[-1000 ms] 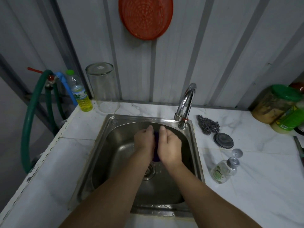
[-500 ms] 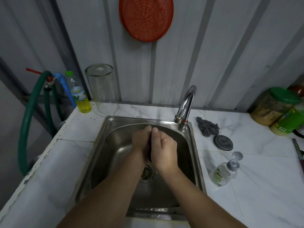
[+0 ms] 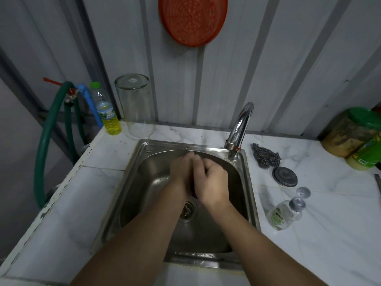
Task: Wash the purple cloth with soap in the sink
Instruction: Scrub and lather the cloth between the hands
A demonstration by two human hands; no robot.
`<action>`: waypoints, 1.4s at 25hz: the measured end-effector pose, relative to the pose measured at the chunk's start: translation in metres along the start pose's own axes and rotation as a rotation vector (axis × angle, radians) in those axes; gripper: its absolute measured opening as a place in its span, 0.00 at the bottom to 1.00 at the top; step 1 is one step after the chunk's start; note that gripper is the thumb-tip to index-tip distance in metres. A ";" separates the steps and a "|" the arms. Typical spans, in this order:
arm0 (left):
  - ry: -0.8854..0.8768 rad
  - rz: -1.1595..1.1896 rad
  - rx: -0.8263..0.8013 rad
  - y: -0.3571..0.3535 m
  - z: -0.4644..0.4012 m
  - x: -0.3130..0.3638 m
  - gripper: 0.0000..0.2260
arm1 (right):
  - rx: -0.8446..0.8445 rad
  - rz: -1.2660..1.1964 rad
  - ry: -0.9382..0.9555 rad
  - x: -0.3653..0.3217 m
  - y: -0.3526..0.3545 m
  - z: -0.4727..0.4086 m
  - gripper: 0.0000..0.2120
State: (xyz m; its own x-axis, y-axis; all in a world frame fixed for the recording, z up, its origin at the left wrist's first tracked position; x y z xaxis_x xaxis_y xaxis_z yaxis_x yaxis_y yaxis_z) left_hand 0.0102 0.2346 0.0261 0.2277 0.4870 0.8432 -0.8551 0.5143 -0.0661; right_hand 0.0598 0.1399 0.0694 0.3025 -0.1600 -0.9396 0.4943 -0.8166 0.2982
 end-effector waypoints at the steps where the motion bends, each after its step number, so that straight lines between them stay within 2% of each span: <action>1: 0.008 0.049 -0.034 0.000 0.000 -0.002 0.19 | 0.000 0.019 0.049 -0.005 -0.003 0.006 0.24; 3: 0.016 0.077 -0.068 -0.003 0.005 -0.003 0.19 | 0.047 0.035 0.044 -0.004 0.000 0.000 0.23; 6: 0.027 -0.039 -0.052 -0.008 0.014 -0.013 0.11 | 0.055 0.023 -0.133 0.013 0.015 -0.031 0.22; 9: -0.040 -0.084 -0.006 -0.006 0.012 -0.004 0.13 | 0.032 -0.054 -0.264 0.026 0.018 -0.031 0.22; 12: -0.057 -0.011 0.067 0.008 0.003 0.003 0.13 | 0.001 -0.077 -0.092 0.005 0.005 -0.002 0.22; 15: -0.029 0.093 -0.025 0.004 0.002 0.002 0.20 | -0.001 0.044 0.055 -0.012 -0.004 0.010 0.18; 18: 0.084 0.061 -0.036 -0.005 0.006 -0.010 0.17 | 0.043 -0.019 -0.070 0.003 0.009 -0.013 0.19; 21: 0.024 -0.024 -0.008 -0.012 0.007 -0.007 0.12 | 0.064 -0.057 -0.210 0.022 0.026 -0.035 0.18; 23: 0.011 -0.005 0.022 -0.009 0.002 -0.004 0.13 | 0.064 -0.083 -0.203 0.022 0.021 -0.026 0.20; 25: 0.026 0.039 0.051 -0.002 -0.003 -0.001 0.12 | 0.026 -0.121 -0.113 0.012 0.005 -0.006 0.22; 28: 0.016 -0.016 0.027 0.002 -0.004 -0.003 0.11 | 0.013 -0.060 0.016 0.002 -0.005 0.006 0.20; 30: 0.041 -0.094 0.018 -0.001 0.003 -0.012 0.12 | 0.063 -0.034 -0.054 0.014 0.006 -0.009 0.21; 33: 0.008 -0.113 -0.011 -0.012 0.009 -0.015 0.11 | 0.041 -0.061 -0.257 0.038 0.023 -0.031 0.20; 35: -0.034 -0.110 0.014 -0.012 0.007 -0.011 0.12 | 0.036 -0.067 -0.252 0.038 0.024 -0.027 0.21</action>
State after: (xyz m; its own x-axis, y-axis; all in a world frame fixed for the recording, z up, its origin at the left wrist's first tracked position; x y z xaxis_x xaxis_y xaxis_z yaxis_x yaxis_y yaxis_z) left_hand 0.0143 0.2183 0.0216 0.3052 0.4035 0.8626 -0.8321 0.5535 0.0355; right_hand 0.1046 0.1293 0.0454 0.0555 -0.2347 -0.9705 0.4758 -0.8483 0.2324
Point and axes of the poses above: each hand's wrist, its own z-axis away from the middle knuckle, its own y-axis out of the back of the hand, x = y × z, the point moved 7 cm from there along -z, towards the middle knuckle, and after that the axes turned 9 degrees about -z, right-handed, at the moved point
